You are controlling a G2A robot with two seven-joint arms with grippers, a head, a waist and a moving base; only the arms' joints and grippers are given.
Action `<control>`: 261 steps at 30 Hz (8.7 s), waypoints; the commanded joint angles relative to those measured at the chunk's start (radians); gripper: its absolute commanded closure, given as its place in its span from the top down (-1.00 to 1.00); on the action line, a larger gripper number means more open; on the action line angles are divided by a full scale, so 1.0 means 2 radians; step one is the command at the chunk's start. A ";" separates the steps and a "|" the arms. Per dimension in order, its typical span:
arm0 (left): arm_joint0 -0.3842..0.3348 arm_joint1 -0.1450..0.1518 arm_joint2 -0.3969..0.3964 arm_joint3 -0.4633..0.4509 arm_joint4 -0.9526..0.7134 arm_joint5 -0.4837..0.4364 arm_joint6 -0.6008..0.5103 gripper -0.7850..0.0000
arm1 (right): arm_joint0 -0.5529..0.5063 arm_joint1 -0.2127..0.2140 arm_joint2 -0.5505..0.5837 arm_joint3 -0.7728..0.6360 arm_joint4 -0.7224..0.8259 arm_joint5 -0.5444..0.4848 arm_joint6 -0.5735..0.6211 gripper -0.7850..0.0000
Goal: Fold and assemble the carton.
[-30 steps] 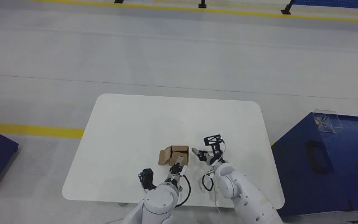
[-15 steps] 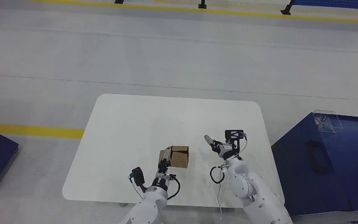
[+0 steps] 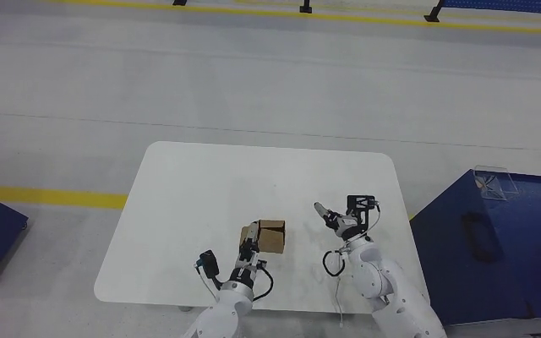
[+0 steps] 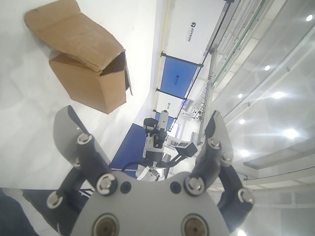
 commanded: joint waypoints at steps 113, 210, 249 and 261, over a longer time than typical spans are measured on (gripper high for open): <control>-0.073 -0.073 -0.094 0.237 -0.085 -0.152 -0.180 1.00 | 0.110 -0.087 -0.060 0.195 -0.197 0.035 0.023 1.00; -0.100 -0.052 -0.026 0.139 0.260 0.171 -0.324 0.81 | 0.008 -0.047 0.068 0.060 -0.160 -0.200 0.052 1.00; -0.105 -0.052 -0.026 0.147 0.233 0.113 -0.333 0.12 | -0.002 -0.045 0.042 0.040 -0.176 -0.148 0.063 1.00; -0.115 -0.052 -0.021 0.160 0.234 0.127 -0.334 -0.05 | 0.024 -0.048 0.029 0.073 -0.167 -0.141 0.074 1.00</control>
